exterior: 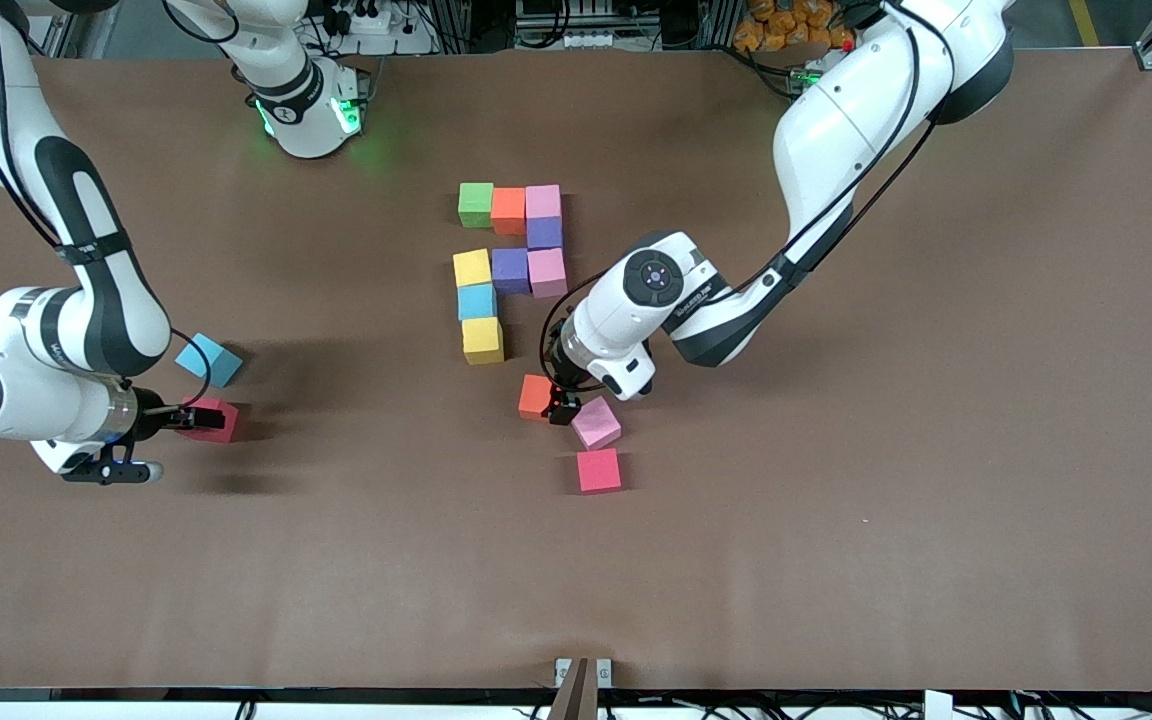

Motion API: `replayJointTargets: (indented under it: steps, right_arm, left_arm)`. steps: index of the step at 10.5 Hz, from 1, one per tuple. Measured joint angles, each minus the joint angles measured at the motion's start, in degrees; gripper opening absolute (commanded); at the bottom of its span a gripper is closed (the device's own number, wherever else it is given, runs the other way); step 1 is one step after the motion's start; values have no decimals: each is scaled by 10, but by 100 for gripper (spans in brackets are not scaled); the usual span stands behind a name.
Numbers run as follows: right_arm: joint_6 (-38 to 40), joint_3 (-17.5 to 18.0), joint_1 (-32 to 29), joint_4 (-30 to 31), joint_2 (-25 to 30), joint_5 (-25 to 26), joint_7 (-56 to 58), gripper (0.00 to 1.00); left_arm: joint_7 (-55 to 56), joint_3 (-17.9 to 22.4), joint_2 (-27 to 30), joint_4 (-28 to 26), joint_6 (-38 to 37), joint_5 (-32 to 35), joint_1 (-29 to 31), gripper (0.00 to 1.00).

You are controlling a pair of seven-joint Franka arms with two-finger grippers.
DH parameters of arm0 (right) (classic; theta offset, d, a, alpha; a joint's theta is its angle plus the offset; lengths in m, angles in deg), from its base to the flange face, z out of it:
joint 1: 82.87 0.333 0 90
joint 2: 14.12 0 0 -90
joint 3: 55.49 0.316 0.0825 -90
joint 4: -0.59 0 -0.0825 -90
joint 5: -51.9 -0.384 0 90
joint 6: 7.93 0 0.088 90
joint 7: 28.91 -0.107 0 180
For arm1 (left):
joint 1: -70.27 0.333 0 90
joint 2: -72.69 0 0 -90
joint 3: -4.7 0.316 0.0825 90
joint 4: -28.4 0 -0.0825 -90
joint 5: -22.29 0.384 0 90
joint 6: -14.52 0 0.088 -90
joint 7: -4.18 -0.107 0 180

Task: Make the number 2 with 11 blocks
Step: 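Grasp the orange cube with the left gripper while the right gripper grasps pink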

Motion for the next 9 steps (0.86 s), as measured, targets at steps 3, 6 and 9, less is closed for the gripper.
replayJointTargets:
  steps: [3,6,9]
  right_arm:
    - [-16,0,-6,22,0,0,3,100]
    - [-17,0,-11,23,0,0,4,100]
    - [-25,0,-12,23,0,2,4,100]
  left_arm:
    - [-29,0,-14,6,0,-11,-1,100]
    - [-53,0,-30,16,0,-12,-3,100]
    - [-73,2,-44,27,0,-12,-8,100]
